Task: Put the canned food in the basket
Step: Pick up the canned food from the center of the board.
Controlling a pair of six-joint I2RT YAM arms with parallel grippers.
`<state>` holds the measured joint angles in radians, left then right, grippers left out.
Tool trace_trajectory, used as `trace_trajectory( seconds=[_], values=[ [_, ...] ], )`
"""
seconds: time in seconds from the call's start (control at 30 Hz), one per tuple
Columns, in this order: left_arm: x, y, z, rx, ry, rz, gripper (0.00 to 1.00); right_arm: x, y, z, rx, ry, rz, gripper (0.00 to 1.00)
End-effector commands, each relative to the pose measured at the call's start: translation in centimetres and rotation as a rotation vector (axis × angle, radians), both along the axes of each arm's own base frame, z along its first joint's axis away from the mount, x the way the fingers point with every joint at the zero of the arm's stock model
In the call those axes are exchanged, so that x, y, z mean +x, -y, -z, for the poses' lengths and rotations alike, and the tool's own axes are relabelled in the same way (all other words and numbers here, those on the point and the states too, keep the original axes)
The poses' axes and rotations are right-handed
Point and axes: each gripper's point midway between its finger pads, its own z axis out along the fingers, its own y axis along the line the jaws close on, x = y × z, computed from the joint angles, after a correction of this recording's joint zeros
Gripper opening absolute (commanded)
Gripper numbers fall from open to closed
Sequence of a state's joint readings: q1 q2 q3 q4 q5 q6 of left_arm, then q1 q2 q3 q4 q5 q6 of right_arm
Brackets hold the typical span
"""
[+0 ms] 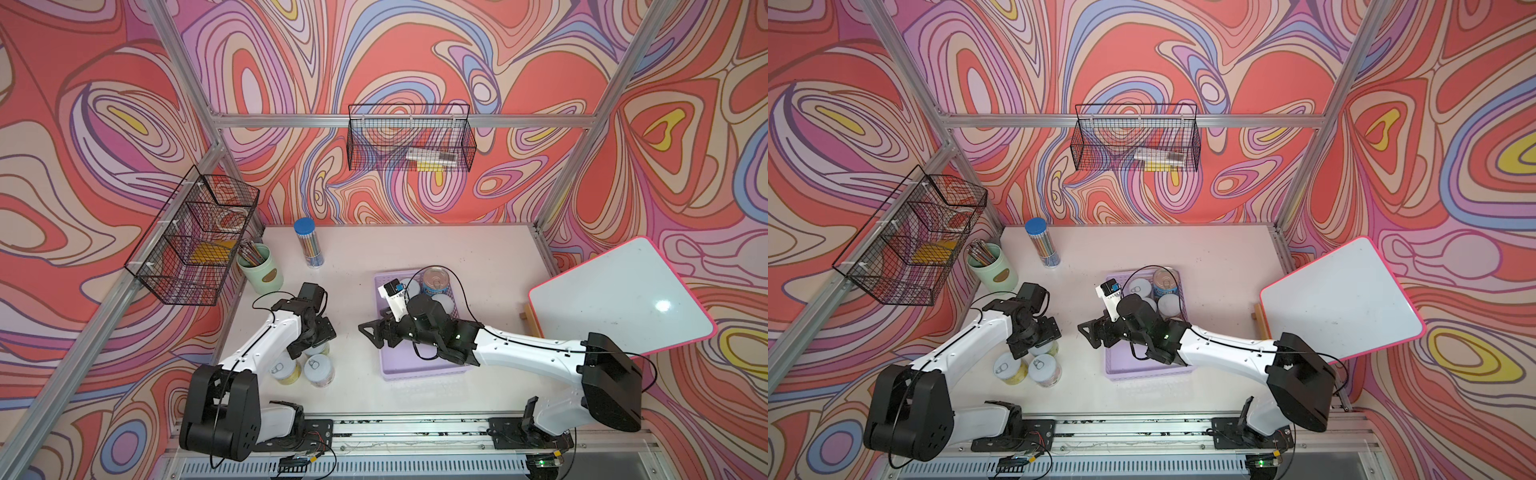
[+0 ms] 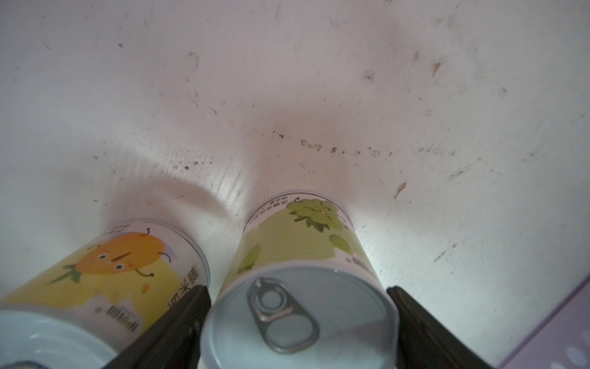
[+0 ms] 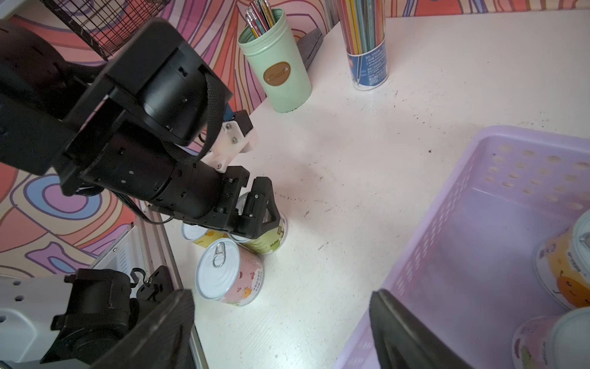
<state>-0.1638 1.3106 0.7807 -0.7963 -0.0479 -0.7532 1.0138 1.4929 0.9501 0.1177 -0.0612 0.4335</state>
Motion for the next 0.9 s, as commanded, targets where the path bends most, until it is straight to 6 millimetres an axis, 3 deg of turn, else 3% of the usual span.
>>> trace_trajectory(
  seconds=[0.0, 0.6, 0.87],
  values=[
    [0.0, 0.1, 0.1, -0.016, 0.008, -0.011, 0.88, 0.2, -0.5, -0.5, 0.003, 0.010, -0.011, 0.87],
    [0.3, 0.3, -0.3, -0.029, 0.022, -0.008, 0.73, -1.6, -1.7, -2.9, 0.121, 0.041, -0.133, 0.88],
    [0.4, 0.2, -0.5, -0.024, 0.027, -0.002, 0.71, -1.4, -1.5, -2.7, 0.112, 0.042, -0.119, 0.88]
  ],
)
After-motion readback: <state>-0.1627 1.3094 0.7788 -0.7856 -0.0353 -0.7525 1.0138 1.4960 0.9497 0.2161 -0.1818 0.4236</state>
